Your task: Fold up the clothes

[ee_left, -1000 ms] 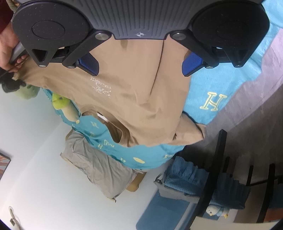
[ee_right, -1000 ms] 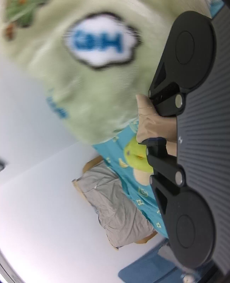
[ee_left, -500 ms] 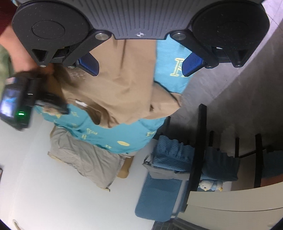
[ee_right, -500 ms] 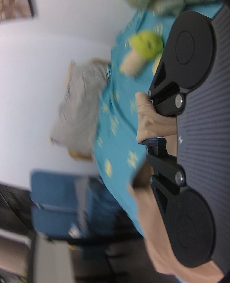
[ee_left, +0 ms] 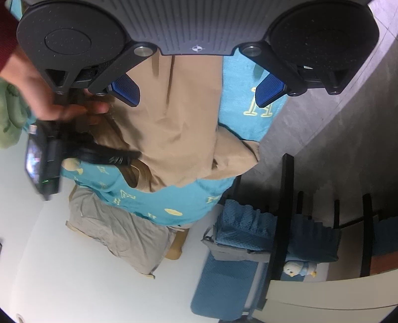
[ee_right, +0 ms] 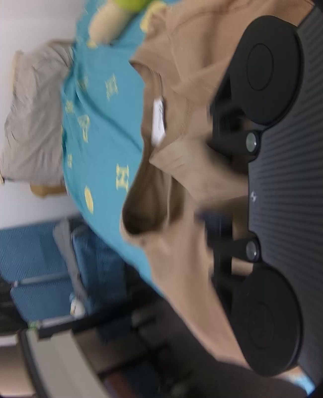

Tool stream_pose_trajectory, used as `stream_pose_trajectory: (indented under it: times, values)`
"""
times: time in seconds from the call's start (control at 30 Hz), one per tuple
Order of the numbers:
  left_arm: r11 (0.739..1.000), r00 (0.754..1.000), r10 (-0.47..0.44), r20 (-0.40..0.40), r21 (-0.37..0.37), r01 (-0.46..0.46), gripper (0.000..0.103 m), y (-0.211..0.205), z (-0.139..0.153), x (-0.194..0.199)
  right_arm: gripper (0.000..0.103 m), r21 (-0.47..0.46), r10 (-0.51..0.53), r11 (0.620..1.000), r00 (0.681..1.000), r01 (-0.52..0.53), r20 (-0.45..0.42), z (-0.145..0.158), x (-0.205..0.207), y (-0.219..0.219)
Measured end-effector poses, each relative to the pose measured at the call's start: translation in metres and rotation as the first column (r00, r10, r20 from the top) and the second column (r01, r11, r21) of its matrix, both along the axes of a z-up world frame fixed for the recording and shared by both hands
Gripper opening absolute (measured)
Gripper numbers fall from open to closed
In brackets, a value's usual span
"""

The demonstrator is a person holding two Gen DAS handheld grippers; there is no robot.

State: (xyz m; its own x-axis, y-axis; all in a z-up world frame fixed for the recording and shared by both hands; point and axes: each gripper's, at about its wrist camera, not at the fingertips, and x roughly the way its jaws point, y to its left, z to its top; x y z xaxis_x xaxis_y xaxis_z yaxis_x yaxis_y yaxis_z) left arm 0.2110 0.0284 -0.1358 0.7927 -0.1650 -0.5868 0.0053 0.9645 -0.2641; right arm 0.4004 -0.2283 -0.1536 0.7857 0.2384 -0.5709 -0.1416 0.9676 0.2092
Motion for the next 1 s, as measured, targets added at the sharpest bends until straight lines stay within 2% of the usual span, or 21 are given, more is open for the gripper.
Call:
stream_pose_trajectory:
  times: [0.1,0.2,0.33,0.5,0.6,0.67,0.73,0.8,0.9,0.93,1.0]
  values:
    - [1.0,1.0,-0.018,0.018,0.009,0.018,0.1,-0.004,0.002,-0.001,0.087,0.061,0.009,0.998,1.0,-0.01,0.009,0.025,-0.024,-0.015]
    - [0.999,0.998,-0.047,0.028,0.021,0.047,0.1,-0.011,0.004,-0.005,0.087,0.129,-0.059,0.99,0.998,0.06,-0.012,0.06,-0.064,-0.036]
    - [0.995,0.995,-0.092,0.041,0.038,0.09,0.1,-0.021,0.008,-0.012,0.087,0.18,-0.091,0.979,0.996,0.09,-0.001,0.109,-0.14,-0.06]
    - [0.989,0.989,-0.148,0.025,-0.022,0.149,0.1,-0.028,0.016,-0.036,0.088,0.157,-0.168,0.975,0.984,0.159,0.051,0.157,-0.255,-0.076]
    - [0.978,0.978,-0.207,0.017,-0.006,0.207,0.097,-0.037,0.02,-0.059,0.088,0.199,-0.237,0.955,0.969,0.219,0.07,0.162,-0.314,-0.095]
    - [0.968,0.968,-0.251,0.015,0.003,0.251,0.096,-0.044,0.024,-0.073,0.088,0.238,-0.302,0.929,0.952,0.282,0.05,0.157,-0.339,-0.112]
    - [0.954,0.954,-0.3,0.018,0.009,0.3,0.096,-0.051,0.028,-0.087,0.088,0.285,-0.374,0.889,0.927,0.358,0.002,0.15,-0.355,-0.131]
    - [0.937,0.937,-0.349,0.007,0.009,0.349,0.092,-0.062,0.033,-0.099,0.088,0.321,-0.424,0.853,0.905,0.413,-0.036,0.146,-0.359,-0.148]
    - [0.904,0.905,-0.425,-0.006,0.044,0.425,0.088,-0.082,0.037,-0.116,0.088,0.342,-0.454,0.83,0.89,0.441,-0.043,0.143,-0.356,-0.165]
    - [0.905,0.909,-0.417,-0.009,0.084,0.416,0.088,-0.087,0.038,-0.119,0.088,0.349,-0.456,0.827,0.889,0.441,-0.043,0.142,-0.355,-0.169]
    - [0.923,0.93,-0.366,-0.033,0.111,0.367,0.089,-0.084,0.035,-0.116,0.088,0.367,-0.453,0.82,0.89,0.439,-0.052,0.137,-0.352,-0.177]
